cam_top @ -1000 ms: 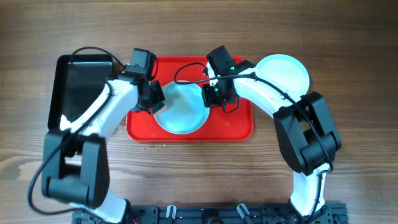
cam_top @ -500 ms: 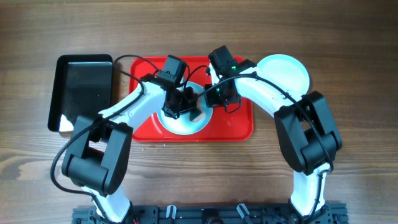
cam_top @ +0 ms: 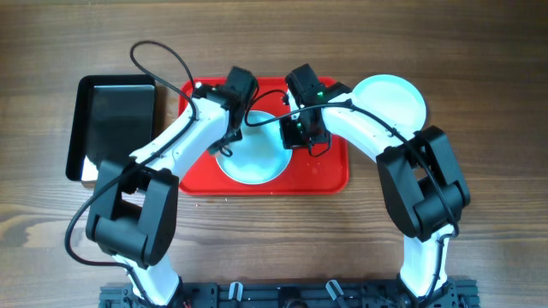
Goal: Clean dirty plates on tray and stack at the side
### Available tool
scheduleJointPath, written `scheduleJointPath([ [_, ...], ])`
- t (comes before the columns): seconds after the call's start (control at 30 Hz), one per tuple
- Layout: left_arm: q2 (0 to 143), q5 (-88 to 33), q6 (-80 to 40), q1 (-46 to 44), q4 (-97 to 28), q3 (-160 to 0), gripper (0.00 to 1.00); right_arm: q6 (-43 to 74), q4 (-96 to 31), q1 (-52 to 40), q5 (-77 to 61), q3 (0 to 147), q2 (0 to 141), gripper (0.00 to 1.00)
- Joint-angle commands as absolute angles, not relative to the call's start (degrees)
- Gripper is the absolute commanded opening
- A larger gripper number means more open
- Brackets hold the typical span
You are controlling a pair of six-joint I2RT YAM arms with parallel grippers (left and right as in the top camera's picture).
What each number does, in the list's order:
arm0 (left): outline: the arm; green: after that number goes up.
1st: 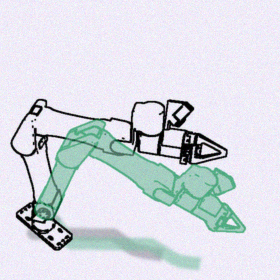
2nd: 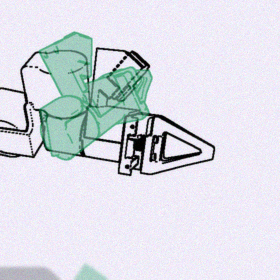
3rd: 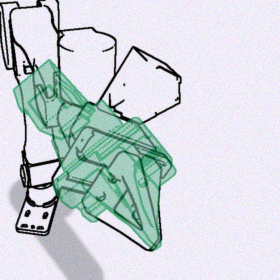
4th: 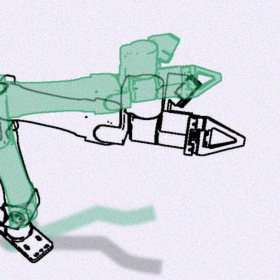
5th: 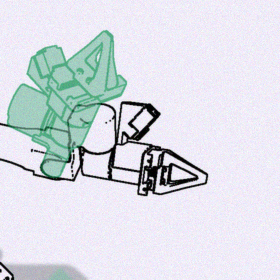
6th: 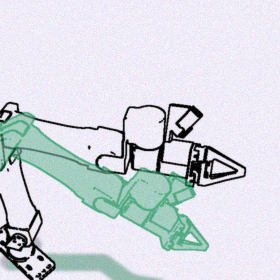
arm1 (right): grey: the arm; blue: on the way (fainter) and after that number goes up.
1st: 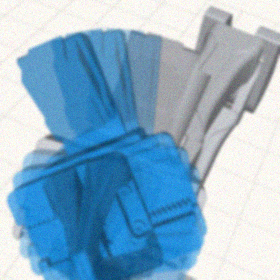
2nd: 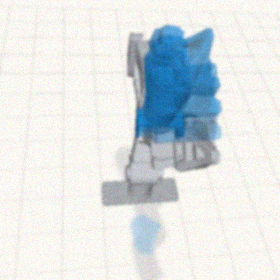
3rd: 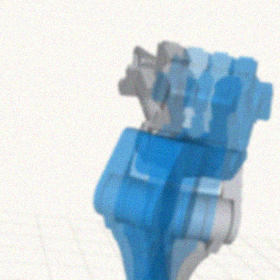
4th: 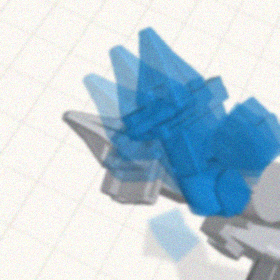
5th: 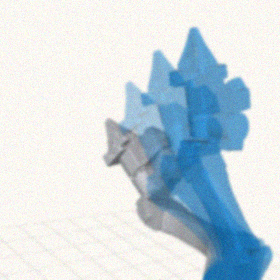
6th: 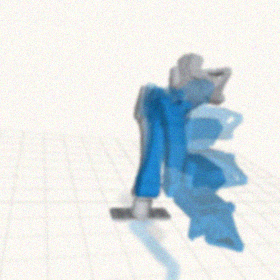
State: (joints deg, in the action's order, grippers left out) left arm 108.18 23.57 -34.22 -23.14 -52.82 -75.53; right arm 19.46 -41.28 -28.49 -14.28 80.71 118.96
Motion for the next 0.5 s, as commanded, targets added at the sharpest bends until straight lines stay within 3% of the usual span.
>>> scheduleJointPath([
  [0.0, 109.1, 27.9, -34.8, -22.4, -50.8, -78.3, 0.04, 19.5, -42.2, -27.9, -10.3, 80.3, 119.8, 0.04],
  [0.2, 109.1, -9.1, -34.8, -22.8, -48.5, -78.3, 0.04, 19.5, -42.7, -27.9, -10.3, 80.3, 119.8, 0.04],
  [0.47, 111.7, -10.0, -34.8, -27.2, -48.2, -76.8, 0.04, 19.1, -45.4, -27.9, -6.0, 82.3, 119.4, 0.04],
])
